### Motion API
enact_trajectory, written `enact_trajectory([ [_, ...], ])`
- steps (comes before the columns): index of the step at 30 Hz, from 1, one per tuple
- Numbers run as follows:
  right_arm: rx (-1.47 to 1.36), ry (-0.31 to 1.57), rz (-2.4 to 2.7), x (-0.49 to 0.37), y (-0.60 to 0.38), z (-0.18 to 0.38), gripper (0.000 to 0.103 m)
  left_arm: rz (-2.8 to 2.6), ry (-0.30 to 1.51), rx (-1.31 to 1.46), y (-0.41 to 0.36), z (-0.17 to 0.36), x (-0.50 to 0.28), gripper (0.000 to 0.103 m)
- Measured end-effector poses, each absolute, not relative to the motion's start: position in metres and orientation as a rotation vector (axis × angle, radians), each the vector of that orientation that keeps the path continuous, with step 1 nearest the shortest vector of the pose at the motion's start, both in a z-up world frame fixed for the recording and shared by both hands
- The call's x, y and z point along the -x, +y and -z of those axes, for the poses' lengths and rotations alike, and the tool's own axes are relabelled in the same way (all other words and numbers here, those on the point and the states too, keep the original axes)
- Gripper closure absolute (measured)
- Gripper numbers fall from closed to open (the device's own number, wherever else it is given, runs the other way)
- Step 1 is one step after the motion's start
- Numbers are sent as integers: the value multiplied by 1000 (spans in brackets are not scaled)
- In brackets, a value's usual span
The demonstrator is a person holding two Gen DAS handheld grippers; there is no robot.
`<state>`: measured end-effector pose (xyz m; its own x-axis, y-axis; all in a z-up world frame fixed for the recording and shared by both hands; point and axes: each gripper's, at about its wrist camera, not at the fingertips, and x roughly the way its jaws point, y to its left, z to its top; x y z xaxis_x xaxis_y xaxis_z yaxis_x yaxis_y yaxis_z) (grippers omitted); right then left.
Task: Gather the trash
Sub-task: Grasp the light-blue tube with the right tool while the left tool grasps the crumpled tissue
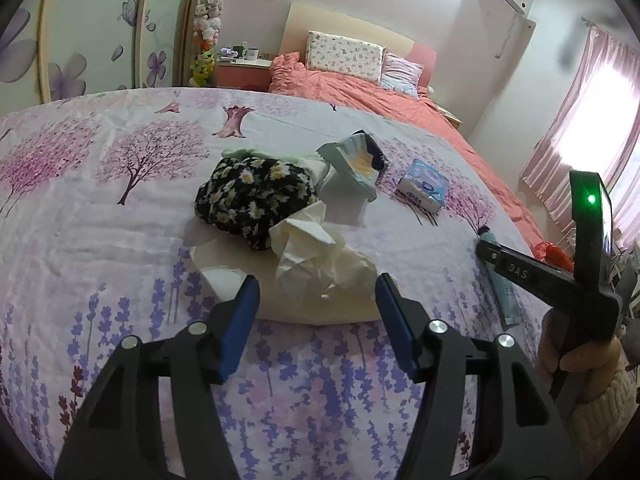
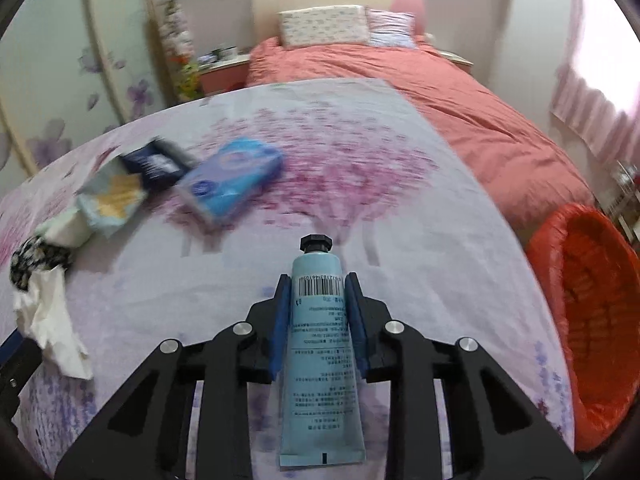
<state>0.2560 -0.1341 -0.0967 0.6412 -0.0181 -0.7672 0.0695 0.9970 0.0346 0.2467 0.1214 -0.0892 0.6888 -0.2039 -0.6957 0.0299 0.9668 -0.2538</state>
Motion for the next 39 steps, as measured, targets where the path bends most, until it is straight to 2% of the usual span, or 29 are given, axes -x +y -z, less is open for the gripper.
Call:
enact_trajectory([
  [5,-77,874,62,-255,-142,97,75,134,801,224,109,86,-257,39],
  [8,-72,875,65,-256,-141,97,75,117,823,199,97,88,-269,40],
  [18,-66,874,103,-246,-162,97,75,279,859,142,38,96,-285,64],
  [21,-86,874,107,-247,-169,98,75,268,857,115,29,96,-289,62],
  [23,-83,874,108,-247,-170,99,75,246,862,130,33,97,-291,49],
  [26,-70,875,114,-248,-171,99,75,209,866,161,44,97,-296,44],
  [39,-86,875,106,-246,-170,99,75,186,867,178,49,104,-305,48],
])
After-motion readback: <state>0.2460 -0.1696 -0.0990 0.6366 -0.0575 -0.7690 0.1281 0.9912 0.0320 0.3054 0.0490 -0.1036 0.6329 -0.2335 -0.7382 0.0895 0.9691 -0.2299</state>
